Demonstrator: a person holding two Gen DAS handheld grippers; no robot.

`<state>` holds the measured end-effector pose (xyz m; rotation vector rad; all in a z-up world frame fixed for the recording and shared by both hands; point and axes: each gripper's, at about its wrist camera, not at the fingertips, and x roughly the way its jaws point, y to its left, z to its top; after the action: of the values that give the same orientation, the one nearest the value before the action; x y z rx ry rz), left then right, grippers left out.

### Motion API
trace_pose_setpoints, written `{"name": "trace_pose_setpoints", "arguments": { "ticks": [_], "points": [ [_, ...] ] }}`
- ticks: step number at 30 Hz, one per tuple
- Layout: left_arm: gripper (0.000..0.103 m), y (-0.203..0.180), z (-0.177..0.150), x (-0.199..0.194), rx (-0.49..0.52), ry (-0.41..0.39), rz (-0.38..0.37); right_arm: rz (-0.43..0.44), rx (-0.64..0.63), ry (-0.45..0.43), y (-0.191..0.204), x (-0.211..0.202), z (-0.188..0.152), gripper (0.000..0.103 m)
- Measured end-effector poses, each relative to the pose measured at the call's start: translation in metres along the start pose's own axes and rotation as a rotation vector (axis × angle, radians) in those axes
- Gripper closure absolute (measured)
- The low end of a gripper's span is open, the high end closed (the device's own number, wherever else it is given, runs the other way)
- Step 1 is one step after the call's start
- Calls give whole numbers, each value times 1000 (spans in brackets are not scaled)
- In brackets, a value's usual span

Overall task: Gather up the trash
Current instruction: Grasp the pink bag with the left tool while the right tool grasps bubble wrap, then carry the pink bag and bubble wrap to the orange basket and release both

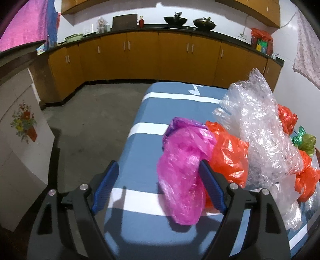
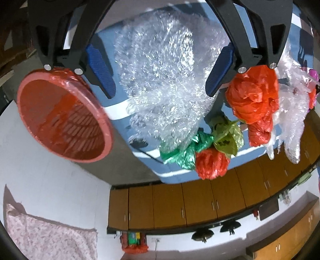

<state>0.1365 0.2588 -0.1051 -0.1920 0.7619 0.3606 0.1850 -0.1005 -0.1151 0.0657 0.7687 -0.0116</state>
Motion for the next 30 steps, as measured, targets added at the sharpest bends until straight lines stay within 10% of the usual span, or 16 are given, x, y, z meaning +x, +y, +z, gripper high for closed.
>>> {"name": "trace_pose_setpoints", "arguments": {
  "ticks": [8,14,21,30],
  "points": [
    [40,-8,2,16,2,38,-61,-4,-51,49,7,18,-6,6],
    [70,-13,2,16,22,39,-98,28,-78,70,10,20,-10,41],
    [76,-11,0,1,31,0,-90,70,-70,72,10,13,-10,74],
    [81,1,6,-24,20,-68,-65,106,-77,39,6,-1,-10,88]
  ]
}}
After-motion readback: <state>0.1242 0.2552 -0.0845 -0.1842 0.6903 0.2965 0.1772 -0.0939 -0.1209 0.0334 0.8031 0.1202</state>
